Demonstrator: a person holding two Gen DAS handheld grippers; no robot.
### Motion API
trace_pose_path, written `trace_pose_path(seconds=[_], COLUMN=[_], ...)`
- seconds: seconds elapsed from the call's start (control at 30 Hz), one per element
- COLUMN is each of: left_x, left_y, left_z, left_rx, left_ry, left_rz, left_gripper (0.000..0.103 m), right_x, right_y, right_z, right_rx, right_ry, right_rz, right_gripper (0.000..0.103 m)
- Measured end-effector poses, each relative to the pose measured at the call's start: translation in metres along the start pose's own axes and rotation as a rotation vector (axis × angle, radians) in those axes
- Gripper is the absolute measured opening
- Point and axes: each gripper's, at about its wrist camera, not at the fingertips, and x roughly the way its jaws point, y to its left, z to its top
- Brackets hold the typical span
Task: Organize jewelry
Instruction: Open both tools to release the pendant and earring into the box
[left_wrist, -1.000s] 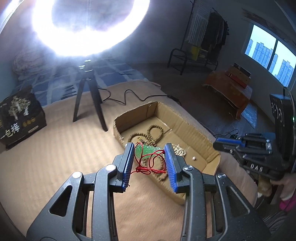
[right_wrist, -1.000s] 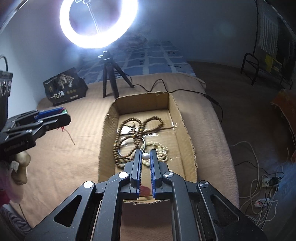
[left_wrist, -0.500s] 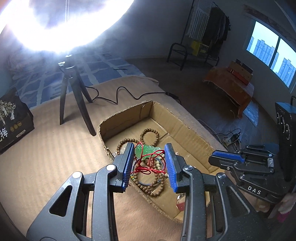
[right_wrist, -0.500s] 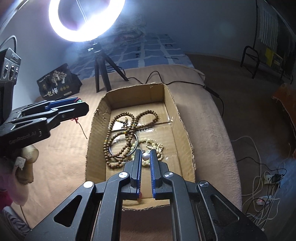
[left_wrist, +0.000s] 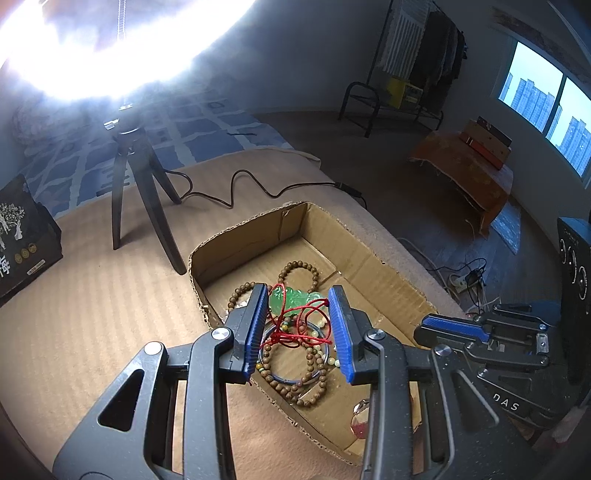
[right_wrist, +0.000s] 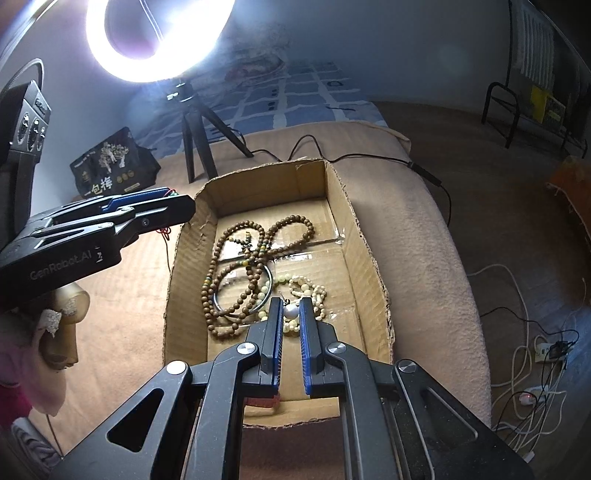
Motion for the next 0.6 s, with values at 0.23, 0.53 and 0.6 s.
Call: trace_pose_path(seconds=[0.23, 0.53, 0.6], left_x=[0.0000, -0.0069, -0.0092], left_y=[-0.0037, -0.0052, -0.0047], left_z=[0.0011, 0.0034, 0.0036], left_rx=[0.002, -0.006, -0.011], left_ry=[0.001, -0.032, -0.037], left_rz=[0.005, 0.035, 0.036], left_gripper=[0.035, 0.068, 0.070], right_x=[-0.0008, -0.0027, -0.0048], right_y=[0.0015, 0.0017, 0.0025], right_z=[-0.0006, -0.0009, -0.0008], right_rx=[0.000, 0.005, 0.005], right_ry=[0.000, -0.009, -0.010], right_rz=[-0.009, -0.041, -0.045], right_gripper=[0.027, 0.058, 0.059])
